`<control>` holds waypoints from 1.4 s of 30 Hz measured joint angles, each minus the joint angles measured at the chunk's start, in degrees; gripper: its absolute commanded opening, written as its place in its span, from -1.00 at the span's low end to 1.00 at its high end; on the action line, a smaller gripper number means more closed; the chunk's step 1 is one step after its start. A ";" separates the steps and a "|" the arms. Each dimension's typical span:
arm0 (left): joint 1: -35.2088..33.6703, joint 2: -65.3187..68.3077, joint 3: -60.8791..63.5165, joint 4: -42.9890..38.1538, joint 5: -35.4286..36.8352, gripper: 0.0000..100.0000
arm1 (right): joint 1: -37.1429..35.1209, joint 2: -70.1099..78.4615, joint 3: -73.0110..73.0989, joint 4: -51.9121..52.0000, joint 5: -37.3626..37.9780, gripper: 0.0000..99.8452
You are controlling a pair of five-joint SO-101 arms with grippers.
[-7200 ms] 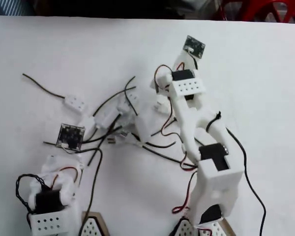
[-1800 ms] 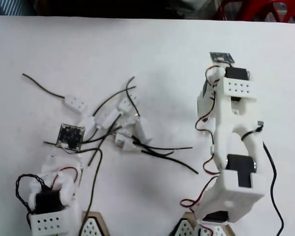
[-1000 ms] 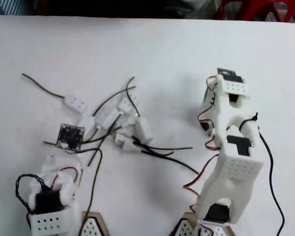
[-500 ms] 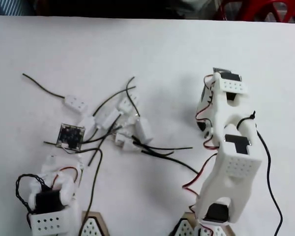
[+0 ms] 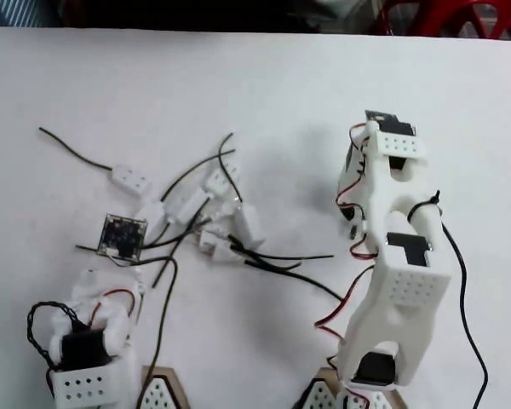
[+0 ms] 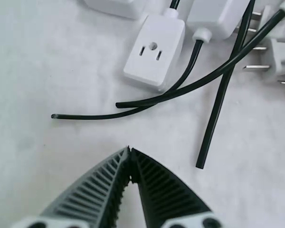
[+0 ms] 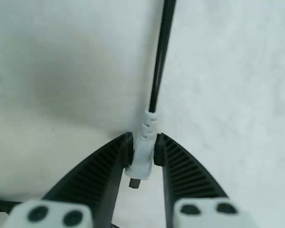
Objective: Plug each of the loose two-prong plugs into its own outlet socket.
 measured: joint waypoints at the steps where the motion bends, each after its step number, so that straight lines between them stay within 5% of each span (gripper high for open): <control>1: 0.00 0.00 0.00 0.00 0.00 -0.95 | 0.00 0.00 0.00 0.00 0.00 -0.92; 15: 0.00 0.00 0.00 0.00 0.00 -0.95 | -0.35 -1.67 -2.29 8.70 3.78 -0.97; 28: 0.00 0.09 -1.23 0.00 0.00 -0.95 | -13.10 -33.32 5.36 15.21 6.77 -0.97; 34: 0.00 0.26 -6.24 -4.75 0.00 -0.95 | -20.13 -49.85 18.81 6.95 6.77 -0.97; 42: 0.00 0.26 -7.65 -24.44 0.00 -0.94 | -26.55 -67.78 41.58 -13.10 4.13 -0.97</control>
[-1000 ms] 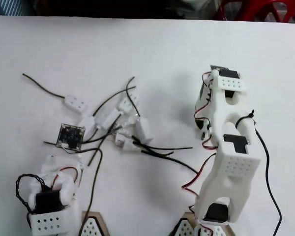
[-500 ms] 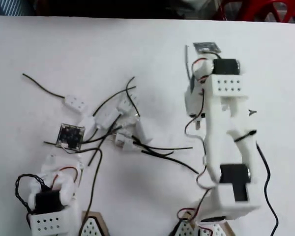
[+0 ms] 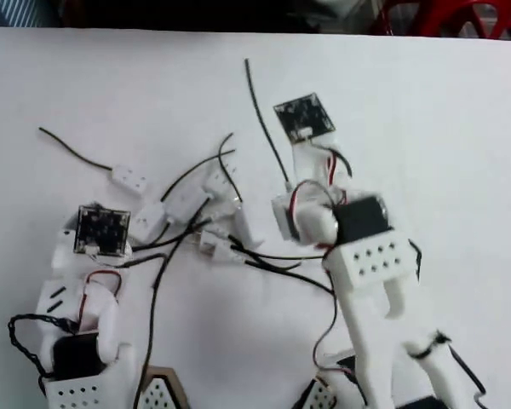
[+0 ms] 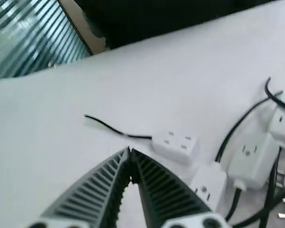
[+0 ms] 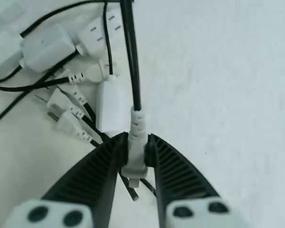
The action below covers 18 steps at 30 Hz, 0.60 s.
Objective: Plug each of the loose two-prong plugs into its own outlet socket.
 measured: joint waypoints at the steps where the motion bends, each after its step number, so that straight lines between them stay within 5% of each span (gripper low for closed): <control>1: 0.00 0.00 0.00 -2.11 0.00 -0.92 | -0.88 -2.20 2.81 -2.81 -1.32 -0.97; 7: 0.00 0.00 0.00 -10.37 10.81 -0.41 | -7.56 -15.03 16.88 -16.62 -6.24 -0.97; 11: 0.53 0.00 0.00 -12.04 20.84 -0.44 | -12.04 -22.59 24.88 -22.77 -7.91 -0.97; 18: 10.90 0.09 1.58 -12.66 23.12 -0.45 | -19.78 -35.25 36.84 -27.08 -8.18 -0.97</control>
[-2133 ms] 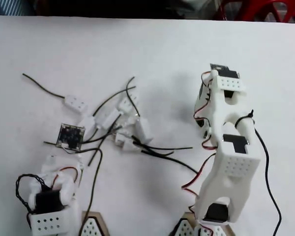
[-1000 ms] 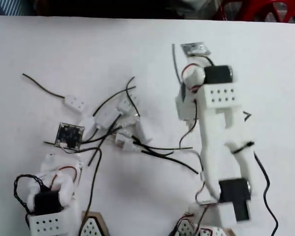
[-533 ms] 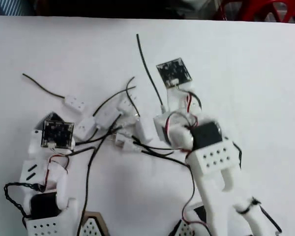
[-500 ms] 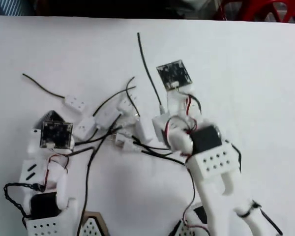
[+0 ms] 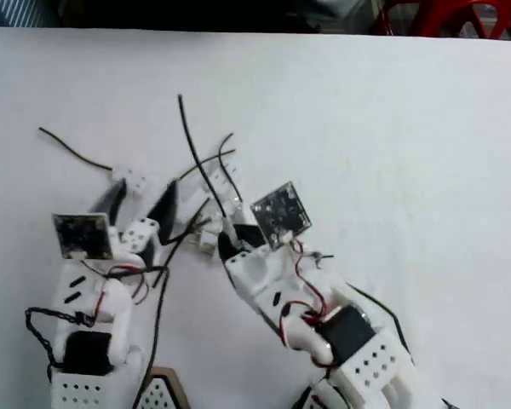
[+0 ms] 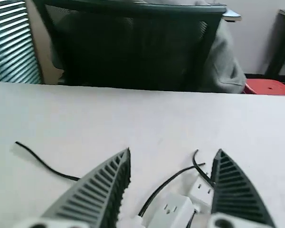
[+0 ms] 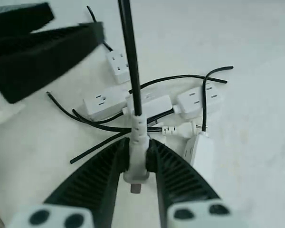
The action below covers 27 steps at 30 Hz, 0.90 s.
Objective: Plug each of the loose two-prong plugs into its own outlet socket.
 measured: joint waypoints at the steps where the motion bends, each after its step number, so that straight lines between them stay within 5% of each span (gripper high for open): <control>1: 1.85 0.00 0.18 0.00 -0.88 -0.45 | -0.26 -1.85 1.05 0.00 0.00 -0.97; 13: 19.16 0.00 -0.18 0.00 -12.31 -0.45 | -2.11 -12.84 10.11 -0.09 0.00 -0.97; 27: 26.55 -0.88 -6.42 11.43 -16.62 -0.44 | -0.88 -13.10 10.73 -0.09 0.00 -0.97</control>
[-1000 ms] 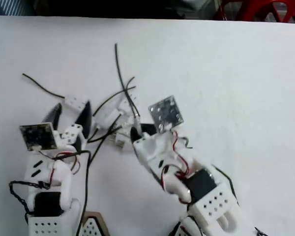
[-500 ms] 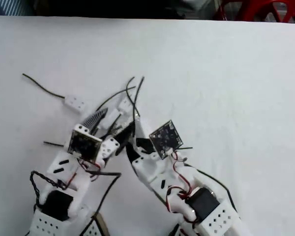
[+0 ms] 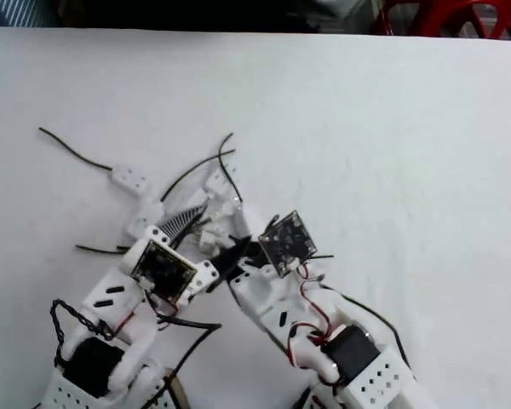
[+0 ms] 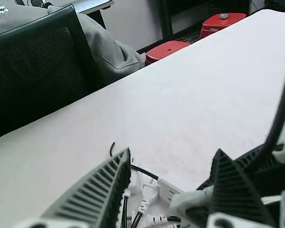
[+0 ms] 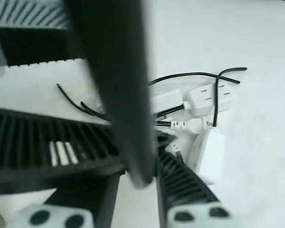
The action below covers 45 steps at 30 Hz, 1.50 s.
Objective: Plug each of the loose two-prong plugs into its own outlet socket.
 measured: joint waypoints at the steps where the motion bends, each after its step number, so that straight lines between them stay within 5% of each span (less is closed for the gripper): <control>1: -0.09 0.00 0.00 0.00 0.00 -0.44 | 1.14 0.00 0.00 0.00 0.00 -0.97; 10: -9.76 0.18 2.37 -3.25 1.85 -0.45 | 16.53 -0.09 0.00 -7.12 -0.18 -0.97; 19: -11.08 0.88 8.53 -5.80 1.76 -0.45 | 30.33 -0.09 0.00 -13.45 -4.66 -0.97; 34: -11.08 1.49 1.76 0.88 0.79 -0.54 | 36.04 -0.09 0.00 -15.30 -9.76 -0.97; 40: -11.08 18.46 -9.76 2.37 1.41 -0.52 | 36.66 -0.09 0.00 -15.30 -9.76 -0.97; 45: -10.11 41.49 -23.30 7.03 8.53 -0.33 | 36.48 -0.09 0.00 -15.30 -9.76 -0.97</control>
